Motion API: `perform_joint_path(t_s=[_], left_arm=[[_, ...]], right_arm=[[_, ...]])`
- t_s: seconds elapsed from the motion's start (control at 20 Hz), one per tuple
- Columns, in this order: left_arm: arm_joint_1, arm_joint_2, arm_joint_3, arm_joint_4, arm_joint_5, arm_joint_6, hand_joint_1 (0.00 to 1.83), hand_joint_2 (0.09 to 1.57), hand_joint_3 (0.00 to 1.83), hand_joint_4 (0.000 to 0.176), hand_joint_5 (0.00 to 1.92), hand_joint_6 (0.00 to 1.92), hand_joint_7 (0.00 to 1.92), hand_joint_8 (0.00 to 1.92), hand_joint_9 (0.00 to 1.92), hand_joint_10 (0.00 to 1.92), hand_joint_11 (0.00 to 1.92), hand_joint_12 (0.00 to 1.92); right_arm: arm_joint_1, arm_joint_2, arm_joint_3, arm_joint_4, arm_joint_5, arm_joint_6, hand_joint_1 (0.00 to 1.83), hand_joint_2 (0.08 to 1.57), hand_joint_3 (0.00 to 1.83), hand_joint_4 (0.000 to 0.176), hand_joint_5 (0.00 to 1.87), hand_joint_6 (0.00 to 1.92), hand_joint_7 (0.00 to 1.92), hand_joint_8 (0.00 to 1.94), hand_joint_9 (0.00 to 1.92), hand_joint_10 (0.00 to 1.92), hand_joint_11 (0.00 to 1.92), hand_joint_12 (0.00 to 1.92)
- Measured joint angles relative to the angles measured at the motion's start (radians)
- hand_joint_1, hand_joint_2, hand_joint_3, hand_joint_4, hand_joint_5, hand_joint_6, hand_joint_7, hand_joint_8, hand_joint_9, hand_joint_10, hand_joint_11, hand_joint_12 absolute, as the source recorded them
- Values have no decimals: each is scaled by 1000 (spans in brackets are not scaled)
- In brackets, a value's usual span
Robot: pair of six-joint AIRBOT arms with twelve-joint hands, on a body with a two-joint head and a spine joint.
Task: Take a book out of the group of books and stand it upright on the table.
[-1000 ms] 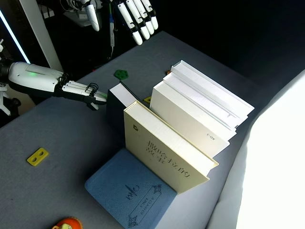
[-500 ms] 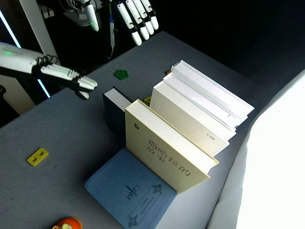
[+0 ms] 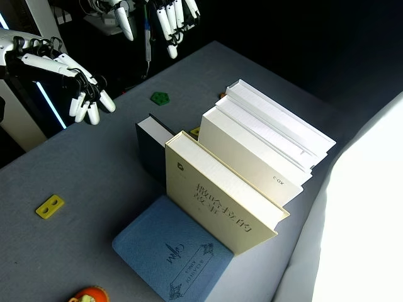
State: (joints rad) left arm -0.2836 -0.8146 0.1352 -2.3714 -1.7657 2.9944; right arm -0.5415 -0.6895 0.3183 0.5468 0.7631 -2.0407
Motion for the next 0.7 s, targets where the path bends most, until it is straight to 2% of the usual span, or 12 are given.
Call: perform_joint_path(t_s=[0.05,0.1,0.15,0.2,0.25,0.35,0.45,0.7], left_arm=[[0,0,0,3,0,0,281,1337,1,0,666,1487,629,1718,524,1897,445,1920],[0,0,0,5,-3,0,260,1336,1,0,742,1586,739,1787,628,1916,550,1921],[0,0,0,8,-2,0,256,1339,1,0,754,1666,791,1808,681,1920,589,1921],[0,0,0,7,0,0,253,1334,0,0,784,1775,856,1864,741,1921,626,1921],[0,0,0,6,2,0,274,1327,0,0,803,1840,870,1910,775,1921,667,1921],[0,0,0,7,0,0,288,1324,0,0,829,1914,899,1921,819,1921,724,1921],[0,0,0,7,0,0,289,1319,0,0,900,1921,926,1921,851,1921,761,1921],[0,0,0,7,-1,0,274,1319,1,0,896,1921,925,1921,854,1921,779,1921]], right_arm=[[17,10,16,2,-26,52,86,1212,0,0,835,1150,961,1437,805,1887,560,1921],[36,12,36,6,-43,77,42,1212,0,0,904,1158,1032,1574,945,1914,718,1921],[72,12,66,9,-76,81,19,1214,0,0,937,1159,1047,1625,1009,1920,816,1921],[93,12,83,5,-99,108,3,1211,0,0,972,1226,1084,1668,1082,1921,941,1921],[122,13,101,3,-147,156,0,1200,0,0,997,1464,1151,1763,1166,1921,1044,1921],[193,27,126,-3,-288,223,0,1199,0,0,1059,1715,1231,1825,1249,1921,1124,1921],[245,40,137,-21,-383,258,0,1204,0,0,1075,1849,1307,1940,1353,1921,1258,1921],[247,41,143,-20,-394,262,0,1189,0,0,1085,1897,1300,1941,1343,1921,1247,1921]])
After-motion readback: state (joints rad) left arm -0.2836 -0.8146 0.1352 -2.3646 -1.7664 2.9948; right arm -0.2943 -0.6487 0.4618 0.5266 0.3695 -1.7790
